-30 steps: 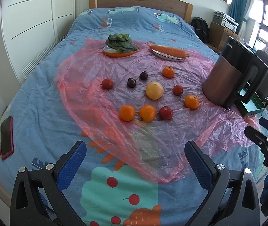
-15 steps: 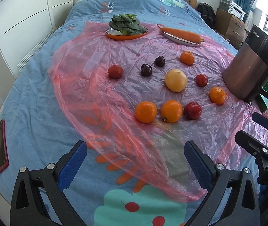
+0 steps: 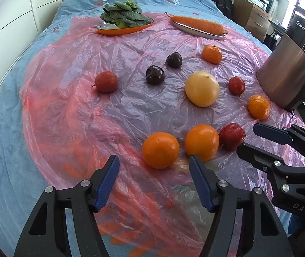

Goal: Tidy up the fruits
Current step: 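Reach the right tool to the red apple while the left tool reaches an orange, then close the right tool on the red apple while the left tool grasps the orange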

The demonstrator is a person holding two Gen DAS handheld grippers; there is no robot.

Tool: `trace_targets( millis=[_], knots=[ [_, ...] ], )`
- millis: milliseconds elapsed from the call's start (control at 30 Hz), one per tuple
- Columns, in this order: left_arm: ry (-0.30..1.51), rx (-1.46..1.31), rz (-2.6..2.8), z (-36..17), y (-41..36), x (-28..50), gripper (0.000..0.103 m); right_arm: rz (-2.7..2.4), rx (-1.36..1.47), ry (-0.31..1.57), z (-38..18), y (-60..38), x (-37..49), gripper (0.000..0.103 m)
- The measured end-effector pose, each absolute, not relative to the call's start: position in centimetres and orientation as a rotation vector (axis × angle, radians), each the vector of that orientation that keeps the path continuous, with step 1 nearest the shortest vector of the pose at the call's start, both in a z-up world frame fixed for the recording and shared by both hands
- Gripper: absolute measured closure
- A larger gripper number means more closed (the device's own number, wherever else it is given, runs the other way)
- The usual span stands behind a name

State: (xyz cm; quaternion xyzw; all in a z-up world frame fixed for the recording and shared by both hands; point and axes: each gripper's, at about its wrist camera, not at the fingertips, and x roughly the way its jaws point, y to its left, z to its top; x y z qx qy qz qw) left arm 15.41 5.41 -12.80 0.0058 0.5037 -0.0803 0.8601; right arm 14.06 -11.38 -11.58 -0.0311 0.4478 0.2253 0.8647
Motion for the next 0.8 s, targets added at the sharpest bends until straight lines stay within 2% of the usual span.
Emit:
trace_targets(
  millis=[33, 167, 267, 767, 800],
  knots=[
    [1.062, 0.011, -0.173, -13.0, 5.4, 15.6, 0.044, 0.473, -0.067, 0.946, -11.9, -11.2, 14.4, 0.045],
    [1.069, 0.016, -0.185, -13.7, 5.4, 16.2, 0.045, 0.473, -0.073, 0.965, -12.9, -10.8, 15.2, 0.055],
    [1.069, 0.012, -0.191, -14.2, 5.4, 16.6, 0.046, 0.482, -0.076, 0.977, -13.5, -10.5, 15.4, 0.072],
    [1.047, 0.052, -0.187, -14.9, 5.3, 17.1, 0.051, 0.485, -0.099, 0.959, -14.0, -9.7, 16.1, 0.072],
    [1.042, 0.055, -0.184, -14.9, 5.2, 17.0, 0.055, 0.486, -0.099, 0.956, -14.0, -9.7, 16.1, 0.072]
  ],
)
